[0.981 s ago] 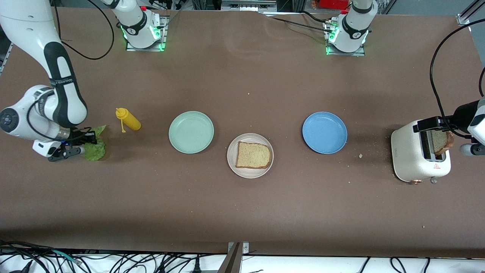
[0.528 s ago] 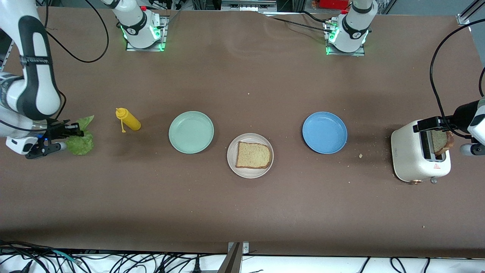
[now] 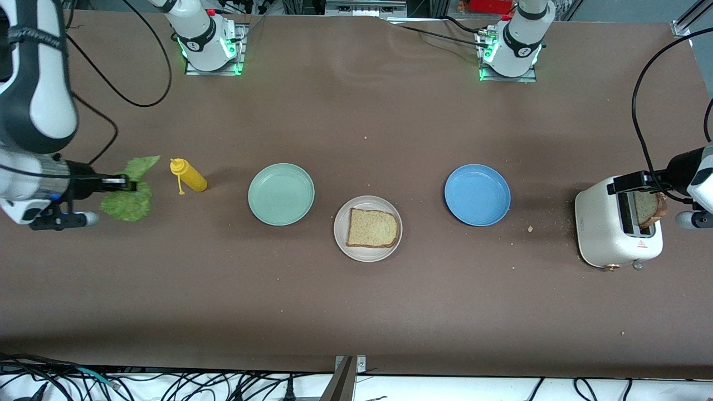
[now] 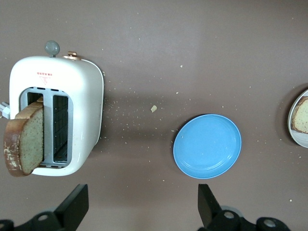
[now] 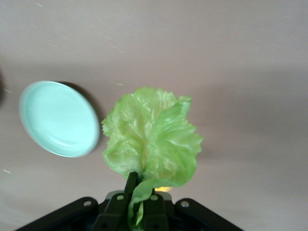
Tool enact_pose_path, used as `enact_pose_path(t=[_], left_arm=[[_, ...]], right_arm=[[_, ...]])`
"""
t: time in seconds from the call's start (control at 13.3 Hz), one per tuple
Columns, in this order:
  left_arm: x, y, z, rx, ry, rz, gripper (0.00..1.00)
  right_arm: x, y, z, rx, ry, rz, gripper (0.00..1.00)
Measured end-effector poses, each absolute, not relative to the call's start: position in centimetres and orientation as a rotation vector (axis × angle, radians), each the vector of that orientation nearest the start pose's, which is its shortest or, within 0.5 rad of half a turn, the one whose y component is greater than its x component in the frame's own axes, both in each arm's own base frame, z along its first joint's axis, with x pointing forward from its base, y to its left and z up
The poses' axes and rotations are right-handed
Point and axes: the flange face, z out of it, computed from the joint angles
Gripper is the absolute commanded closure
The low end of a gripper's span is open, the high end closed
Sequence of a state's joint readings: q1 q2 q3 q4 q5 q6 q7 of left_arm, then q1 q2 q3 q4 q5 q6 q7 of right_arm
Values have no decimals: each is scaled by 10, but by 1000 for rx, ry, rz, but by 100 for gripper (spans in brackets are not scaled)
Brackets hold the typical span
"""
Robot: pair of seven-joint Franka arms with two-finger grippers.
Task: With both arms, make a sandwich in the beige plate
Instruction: 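Lift the lettuce leaf and carry it toward the beige plate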
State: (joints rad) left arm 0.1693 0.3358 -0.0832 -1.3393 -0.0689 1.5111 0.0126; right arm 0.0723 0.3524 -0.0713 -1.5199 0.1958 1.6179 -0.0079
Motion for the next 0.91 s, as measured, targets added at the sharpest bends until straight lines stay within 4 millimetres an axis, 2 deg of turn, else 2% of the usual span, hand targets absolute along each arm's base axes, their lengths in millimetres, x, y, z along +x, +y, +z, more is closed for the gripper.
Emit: enact_pose_path(t=[0.15, 0.3, 0.45, 0.6, 0.68, 0.91], left_arm=[[639, 55, 527, -3234, -124, 256, 0], [639, 55, 527, -3234, -124, 256, 0], [639, 55, 527, -3234, -123, 256, 0], [639, 55, 527, -3234, -123, 256, 0], [639, 55, 527, -3234, -123, 255, 0], [639, 55, 527, -3234, -123, 255, 0]], right_arm=[[631, 103, 454, -2907, 200, 369, 100], [628, 170, 460, -2869, 369, 311, 100], [621, 236, 455, -2821, 518, 268, 100], [613, 302, 434, -2754, 649, 235, 100], [607, 334, 418, -2728, 697, 227, 100], [585, 422, 348, -2637, 828, 164, 100]])
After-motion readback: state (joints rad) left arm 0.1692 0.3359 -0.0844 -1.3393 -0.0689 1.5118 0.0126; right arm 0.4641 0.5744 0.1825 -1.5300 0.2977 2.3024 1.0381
